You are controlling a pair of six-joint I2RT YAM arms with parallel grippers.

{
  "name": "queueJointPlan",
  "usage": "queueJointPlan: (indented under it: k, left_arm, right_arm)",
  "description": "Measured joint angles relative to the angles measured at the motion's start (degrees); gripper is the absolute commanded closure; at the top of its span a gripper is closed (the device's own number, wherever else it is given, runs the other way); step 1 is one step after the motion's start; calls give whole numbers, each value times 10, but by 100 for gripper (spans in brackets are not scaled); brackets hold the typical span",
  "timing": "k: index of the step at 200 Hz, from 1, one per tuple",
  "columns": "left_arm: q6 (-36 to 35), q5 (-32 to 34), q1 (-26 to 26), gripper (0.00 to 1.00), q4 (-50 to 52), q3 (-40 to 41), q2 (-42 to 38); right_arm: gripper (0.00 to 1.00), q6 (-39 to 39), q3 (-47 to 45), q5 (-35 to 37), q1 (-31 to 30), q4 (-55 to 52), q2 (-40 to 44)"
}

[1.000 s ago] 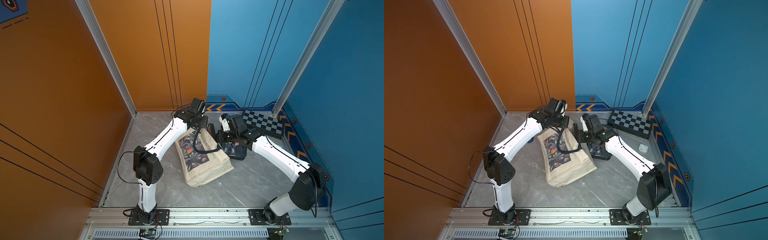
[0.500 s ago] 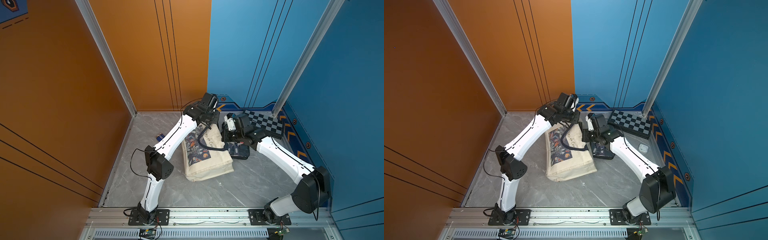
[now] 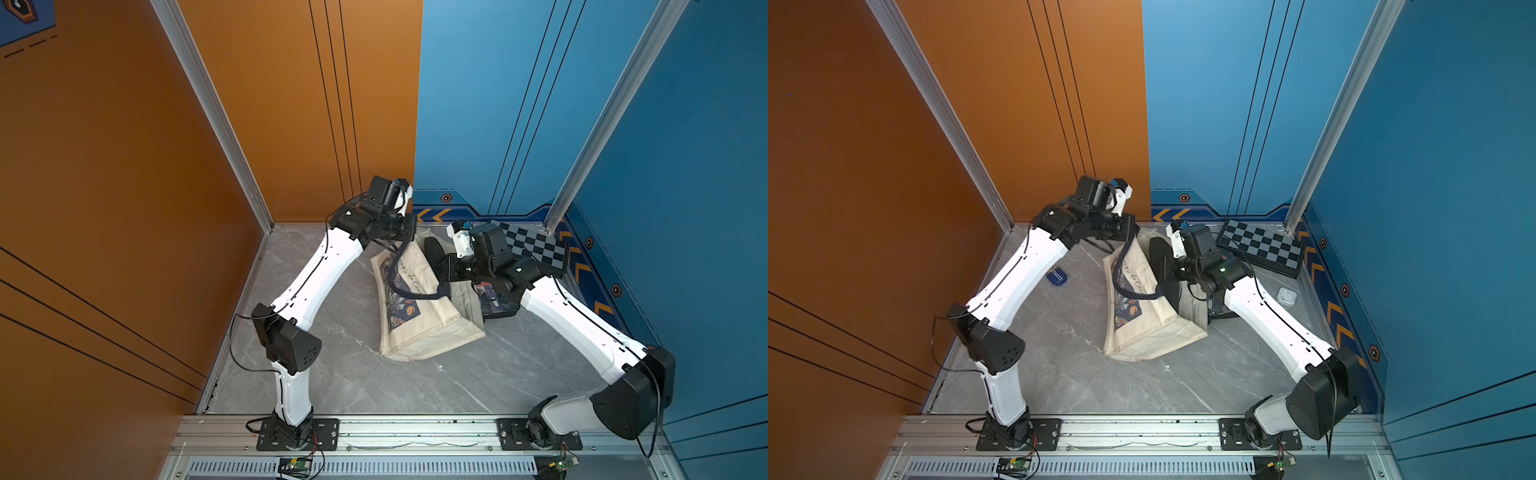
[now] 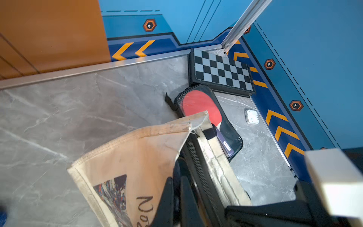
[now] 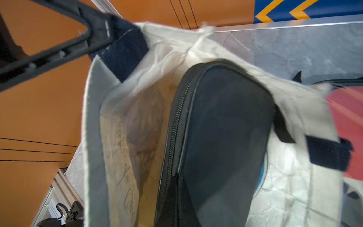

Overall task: Remove the ping pong set from the canvas bag
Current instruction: Pick up the canvas bag from the center of the board.

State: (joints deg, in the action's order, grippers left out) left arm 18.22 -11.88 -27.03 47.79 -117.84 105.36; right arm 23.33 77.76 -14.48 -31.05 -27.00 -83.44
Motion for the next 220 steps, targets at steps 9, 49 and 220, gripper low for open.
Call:
queueJointPlan:
  k: [9,49,220]
  left_arm:
    - [0,-35,37,100,-23,61,-26]
    - [3,-146,167,100,-135,271,-67]
    - [42,-182,120,100,-203,269,-71]
  right_arm:
    - [100,0,3,6,-5,5,-11]
    - [100,0,21,24,-28,13,-70]
    - [99,58,-61,-187,31,198,-146]
